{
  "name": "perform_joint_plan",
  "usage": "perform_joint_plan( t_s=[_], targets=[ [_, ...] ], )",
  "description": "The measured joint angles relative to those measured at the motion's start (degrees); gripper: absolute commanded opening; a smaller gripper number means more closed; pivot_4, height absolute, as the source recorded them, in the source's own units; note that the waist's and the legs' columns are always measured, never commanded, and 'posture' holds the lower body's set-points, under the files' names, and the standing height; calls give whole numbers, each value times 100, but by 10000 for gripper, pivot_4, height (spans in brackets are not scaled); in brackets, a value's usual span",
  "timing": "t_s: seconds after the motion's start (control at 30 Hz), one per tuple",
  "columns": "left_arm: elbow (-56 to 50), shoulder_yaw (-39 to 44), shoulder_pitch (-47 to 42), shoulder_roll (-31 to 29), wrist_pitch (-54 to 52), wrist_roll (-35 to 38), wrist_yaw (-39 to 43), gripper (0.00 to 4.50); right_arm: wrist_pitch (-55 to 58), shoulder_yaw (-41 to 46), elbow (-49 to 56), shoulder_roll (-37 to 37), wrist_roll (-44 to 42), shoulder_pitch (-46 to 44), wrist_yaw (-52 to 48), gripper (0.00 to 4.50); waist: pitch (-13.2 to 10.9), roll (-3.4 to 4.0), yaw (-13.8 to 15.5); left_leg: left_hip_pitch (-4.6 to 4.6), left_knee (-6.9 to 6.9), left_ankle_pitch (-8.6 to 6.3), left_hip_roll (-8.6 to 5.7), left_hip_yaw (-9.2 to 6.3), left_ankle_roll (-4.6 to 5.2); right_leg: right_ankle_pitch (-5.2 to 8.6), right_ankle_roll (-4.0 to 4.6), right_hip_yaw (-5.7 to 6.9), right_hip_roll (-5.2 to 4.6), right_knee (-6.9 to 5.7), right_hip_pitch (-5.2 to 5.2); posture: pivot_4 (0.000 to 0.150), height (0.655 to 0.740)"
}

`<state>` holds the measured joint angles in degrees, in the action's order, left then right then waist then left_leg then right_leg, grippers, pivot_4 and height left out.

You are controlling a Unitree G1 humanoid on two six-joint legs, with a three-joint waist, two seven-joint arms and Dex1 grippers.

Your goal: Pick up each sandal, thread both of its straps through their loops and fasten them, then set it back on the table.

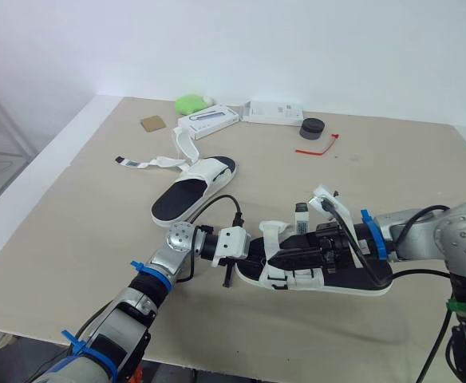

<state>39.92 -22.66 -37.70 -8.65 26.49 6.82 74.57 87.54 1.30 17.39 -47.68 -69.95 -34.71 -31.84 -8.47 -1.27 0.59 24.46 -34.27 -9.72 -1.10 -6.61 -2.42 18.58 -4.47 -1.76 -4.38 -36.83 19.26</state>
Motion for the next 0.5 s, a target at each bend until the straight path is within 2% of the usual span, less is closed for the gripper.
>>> perform_joint_plan(
  t_s=[0.03,0.17,0.2,0.23,0.27,0.5],
  targets=[
    [0,-1,2,0,1,0,-4,0,18,-51,-39,43,38,-27,12,32524,0,0,0,1,0,1,-1,-2,2,0,0,1,0,0,0,1500,7400],
    [-1,-1,2,0,2,0,-20,0,110,-107,-135,212,146,-138,64,12781,1,2,0,1,0,2,-2,-4,4,-1,0,3,0,0,0,1500,7400],
    [-1,0,3,0,2,0,-24,0,127,-109,-135,232,172,-157,66,9430,1,1,0,1,0,3,-2,-5,4,-1,0,4,0,0,0,1500,7400],
    [-1,0,4,0,2,0,-27,0,141,-109,-135,248,187,-166,68,3625,1,1,0,2,0,3,-2,-5,4,-1,0,4,0,0,0,1500,7400],
    [-1,-1,5,0,2,0,-27,0,156,-109,-135,268,211,-168,69,540,1,1,0,2,0,3,-2,-5,4,-2,0,4,0,0,0,1500,7400],
    [-1,-1,6,1,2,0,-34,0,272,-118,-16,266,268,-170,-71,540,1,3,0,2,0,4,-3,-7,6,-2,1,6,0,0,-1,1500,7400]
  ],
)
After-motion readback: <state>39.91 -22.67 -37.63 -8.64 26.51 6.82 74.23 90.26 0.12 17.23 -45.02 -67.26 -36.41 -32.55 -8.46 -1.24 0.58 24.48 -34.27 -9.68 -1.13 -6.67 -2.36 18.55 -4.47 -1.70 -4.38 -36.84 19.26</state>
